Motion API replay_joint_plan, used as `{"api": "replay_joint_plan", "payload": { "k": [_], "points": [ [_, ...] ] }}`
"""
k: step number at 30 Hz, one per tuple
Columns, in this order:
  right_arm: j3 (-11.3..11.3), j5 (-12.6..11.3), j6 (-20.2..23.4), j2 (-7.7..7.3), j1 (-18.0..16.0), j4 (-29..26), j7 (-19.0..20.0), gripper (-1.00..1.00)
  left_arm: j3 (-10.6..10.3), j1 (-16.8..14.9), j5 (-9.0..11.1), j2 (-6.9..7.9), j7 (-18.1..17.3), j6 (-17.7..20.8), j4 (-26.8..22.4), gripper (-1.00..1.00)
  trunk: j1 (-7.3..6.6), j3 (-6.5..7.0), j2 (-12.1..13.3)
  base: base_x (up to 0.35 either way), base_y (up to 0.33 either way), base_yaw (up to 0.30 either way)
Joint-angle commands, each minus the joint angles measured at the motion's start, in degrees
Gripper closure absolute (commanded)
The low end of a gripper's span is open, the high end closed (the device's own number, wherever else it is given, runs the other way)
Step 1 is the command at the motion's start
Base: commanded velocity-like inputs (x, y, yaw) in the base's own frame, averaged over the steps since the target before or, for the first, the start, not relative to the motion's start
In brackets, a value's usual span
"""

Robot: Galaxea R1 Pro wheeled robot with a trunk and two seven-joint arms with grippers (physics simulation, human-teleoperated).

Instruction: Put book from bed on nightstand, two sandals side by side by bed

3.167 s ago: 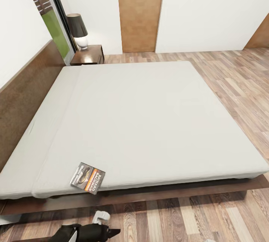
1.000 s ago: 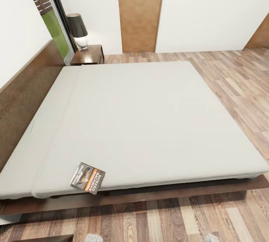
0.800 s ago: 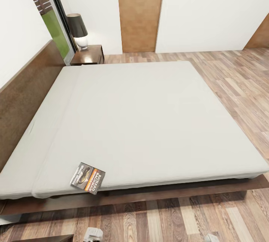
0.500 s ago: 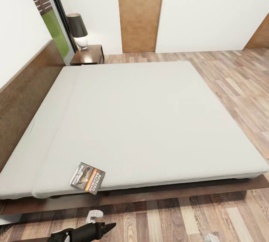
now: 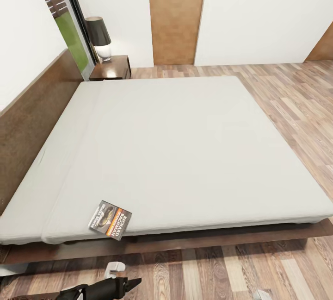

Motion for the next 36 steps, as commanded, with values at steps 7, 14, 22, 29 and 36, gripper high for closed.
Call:
{"api": "replay_joint_plan", "payload": {
  "k": [7,14,22,29,36],
  "points": [
    [-0.3,-0.4,0.4,-0.03,-0.1,0.2,0.2,-1.0,0.1,0.0,0.3,0.09,-0.2,0.6,0.3,-1.0,0.01,-0.04,0.0,0.0,0.0,0.263],
    [-0.3,-0.4,0.4,-0.03,-0.1,0.2,0.2,-1.0,0.1,0.0,0.3,0.1,-0.1,0.6,0.3,-1.0,0.01,-0.04,0.0,0.0,0.0,0.292],
    [-0.3,-0.4,0.4,-0.03,-0.1,0.2,0.2,-1.0,0.1,0.0,0.3,0.1,-0.1,0.6,0.3,-1.0,0.01,-0.04,0.0,0.0,0.0,0.293],
    [-0.3,-0.4,0.4,-0.03,-0.1,0.2,0.2,-1.0,0.1,0.0,0.3,0.1,-0.1,0.6,0.3,-1.0,0.01,-0.04,0.0,0.0,0.0,0.293],
    [-0.3,-0.4,0.4,-0.03,-0.1,0.2,0.2,-1.0,0.1,0.0,0.3,0.1,-0.1,0.6,0.3,-1.0,0.01,-0.04,0.0,0.0,0.0,0.293]
  ]
}}
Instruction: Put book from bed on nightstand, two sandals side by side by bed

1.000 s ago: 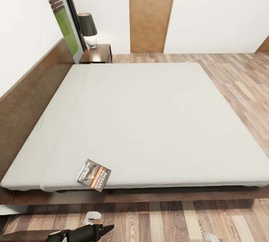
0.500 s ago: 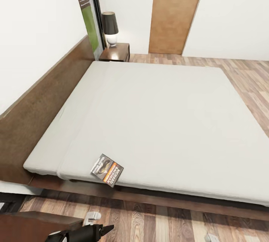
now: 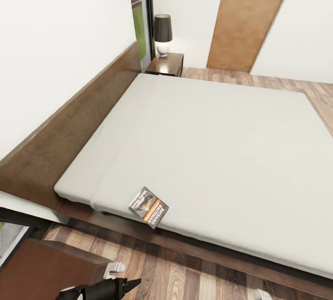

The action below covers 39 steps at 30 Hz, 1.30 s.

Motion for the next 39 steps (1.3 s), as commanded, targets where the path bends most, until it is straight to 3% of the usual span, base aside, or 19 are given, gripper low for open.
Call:
{"api": "replay_joint_plan", "payload": {
  "k": [1,24,39],
  "points": [
    [-0.3,-0.3,0.4,-0.03,-0.1,0.2,0.2,-1.0,0.1,0.0,0.3,-0.01,-0.2,0.6,0.0,-1.0,0.01,-0.04,0.0,0.0,0.0,0.293],
    [-0.3,-0.3,0.4,-0.03,-0.1,0.2,0.2,-1.0,0.0,0.0,0.3,-0.01,-0.1,0.6,0.1,-1.0,0.01,-0.04,0.0,0.0,0.0,0.289],
    [-0.3,-0.1,0.4,-0.03,-0.1,0.2,0.2,-1.0,0.0,0.0,0.4,-0.01,-0.1,0.6,0.1,-1.0,0.01,-0.04,0.0,0.0,0.0,0.026]
  ]
}}
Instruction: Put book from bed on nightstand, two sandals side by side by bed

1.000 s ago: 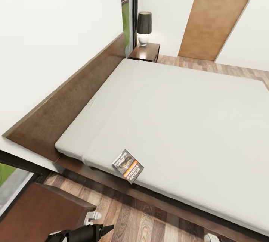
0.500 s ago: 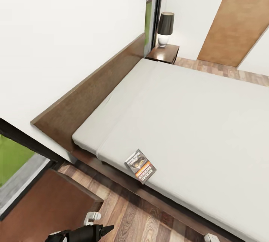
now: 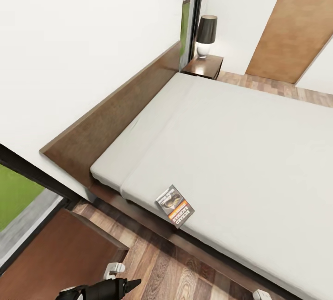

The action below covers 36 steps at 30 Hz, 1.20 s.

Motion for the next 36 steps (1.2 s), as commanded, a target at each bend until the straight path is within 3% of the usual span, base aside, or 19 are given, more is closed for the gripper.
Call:
{"api": "replay_joint_plan", "payload": {
  "k": [1,26,36],
  "points": [
    [-0.2,-0.4,0.4,-0.02,-0.1,0.2,0.2,-1.0,0.1,0.0,0.3,-0.01,-0.2,0.6,0.0,-1.0,0.01,-0.04,0.0,0.0,0.0,0.0],
    [-0.2,-0.3,0.4,-0.02,-0.1,0.2,0.2,-1.0,0.4,0.0,0.4,0.18,0.2,0.4,0.8,-1.0,0.01,-0.04,0.0,-0.062,0.0,0.001],
    [-0.2,-0.3,0.4,-0.02,-0.1,0.2,0.2,-1.0,0.3,0.0,0.4,0.17,0.1,0.5,0.8,-1.0,0.01,-0.11,0.0,0.0,0.0,0.236]
  ]
}}
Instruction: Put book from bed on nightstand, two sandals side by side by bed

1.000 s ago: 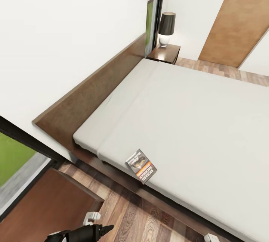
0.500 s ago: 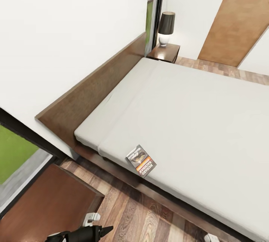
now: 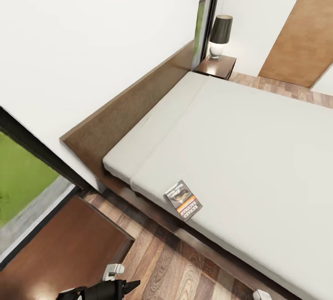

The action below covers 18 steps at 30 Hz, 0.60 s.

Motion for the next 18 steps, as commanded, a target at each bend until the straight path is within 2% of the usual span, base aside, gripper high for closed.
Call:
{"api": "replay_joint_plan", "payload": {
  "k": [1,14,15,18],
  "points": [
    [-0.3,-0.3,0.4,-0.03,-0.1,0.2,0.2,-1.0,0.1,0.0,0.3,-0.01,-0.2,0.6,0.0,-1.0,0.01,-0.04,0.0,0.0,0.0,0.197],
    [-0.3,-0.3,0.4,0.25,0.0,0.2,0.2,-1.0,0.1,0.0,0.3,-0.01,-0.3,0.6,0.0,-1.0,0.01,-0.04,0.0,0.0,0.0,0.026],
    [-0.3,-0.3,0.4,0.54,0.0,0.2,0.2,-1.0,0.1,0.0,0.3,-0.01,-0.3,0.6,0.0,-1.0,0.01,-0.04,0.0,0.0,0.0,0.0],
    [-0.3,-0.3,0.3,4.33,0.1,0.2,-0.2,-1.0,0.1,0.0,0.3,-0.01,-0.4,0.6,0.0,-1.0,0.01,-0.04,0.0,0.0,0.0,0.0]
  ]
}}
